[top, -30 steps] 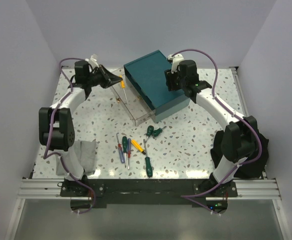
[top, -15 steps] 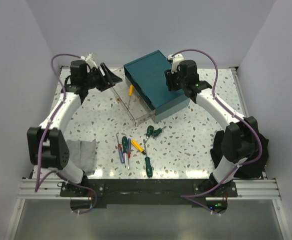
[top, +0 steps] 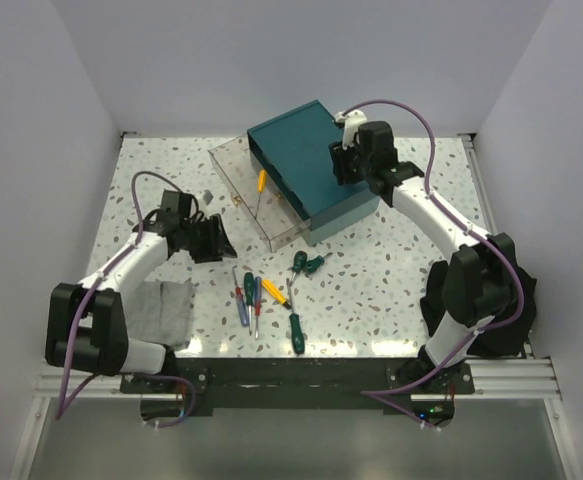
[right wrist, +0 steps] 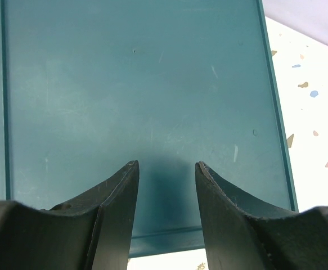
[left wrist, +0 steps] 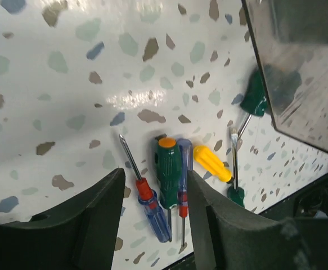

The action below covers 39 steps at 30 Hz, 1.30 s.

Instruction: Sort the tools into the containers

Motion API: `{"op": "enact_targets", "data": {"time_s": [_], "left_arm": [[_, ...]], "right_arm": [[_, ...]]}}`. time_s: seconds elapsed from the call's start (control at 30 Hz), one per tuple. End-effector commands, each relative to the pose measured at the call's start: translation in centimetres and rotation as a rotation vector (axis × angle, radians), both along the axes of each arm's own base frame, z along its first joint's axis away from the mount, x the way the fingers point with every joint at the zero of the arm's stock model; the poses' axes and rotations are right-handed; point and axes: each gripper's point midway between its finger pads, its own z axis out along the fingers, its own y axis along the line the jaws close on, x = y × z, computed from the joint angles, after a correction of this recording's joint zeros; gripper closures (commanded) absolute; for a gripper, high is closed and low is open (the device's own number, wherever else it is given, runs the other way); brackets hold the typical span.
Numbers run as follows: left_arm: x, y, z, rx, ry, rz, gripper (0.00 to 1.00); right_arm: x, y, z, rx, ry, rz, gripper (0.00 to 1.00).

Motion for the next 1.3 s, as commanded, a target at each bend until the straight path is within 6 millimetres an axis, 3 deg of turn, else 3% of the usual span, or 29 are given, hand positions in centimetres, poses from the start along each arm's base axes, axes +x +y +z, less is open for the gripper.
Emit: {"op": "enact_targets", "data": {"time_s": [0.0,0.17,0.43,0.5,0.63,0.73,0.9,1.07,1.27], "left_arm": [[-1.7,-1.6,0.0,-0.037,-0.018,-0.051,0.48],[-4.1,-1.2,-3.4,-0.013,0.089,-0.039,0.50],[-3.9,-3.4,-4.3,0.034,0.098,-0.119,0.52],[-4.8,-3.4,-5.1,0.082,0.152,-0.117,0.50],[-6.9,-0.8,-7.1,0.235,0.271,-0.067,0.52],[-7.8,-0.1,-8.1,0.266,0.315,-0.055,0.55],[-8.5,0.3,-8.6,0.280,0.338,-0.049,0.58],[-8.5,0.4,-7.6,0.274,0.290,-0.055,0.59],[-10.0,0.7,-8.9,0.267,0.323,-0.063,0.59]], "right_arm": [[-0.9,-0.9,2.8,-0.001,-0.051,-0.008,0.51],[-1.2,-0.8,2.7,0.007,-0.047,-0.001,0.51],[-1.5,-1.0,3.0,0.019,-0.067,-0.006,0.51],[-1.7,-1.0,2.9,0.021,-0.067,-0.007,0.51],[-1.8,-1.2,3.7,0.023,-0.082,-0.007,0.51],[-2.0,-1.3,4.1,0.025,-0.093,-0.007,0.51],[-2.4,-1.5,4.2,0.020,-0.095,-0.007,0.51],[-2.6,-1.6,3.5,0.012,-0.078,-0.004,0.51],[-2.1,-1.3,3.5,0.022,-0.076,-0.006,0.51]]}}
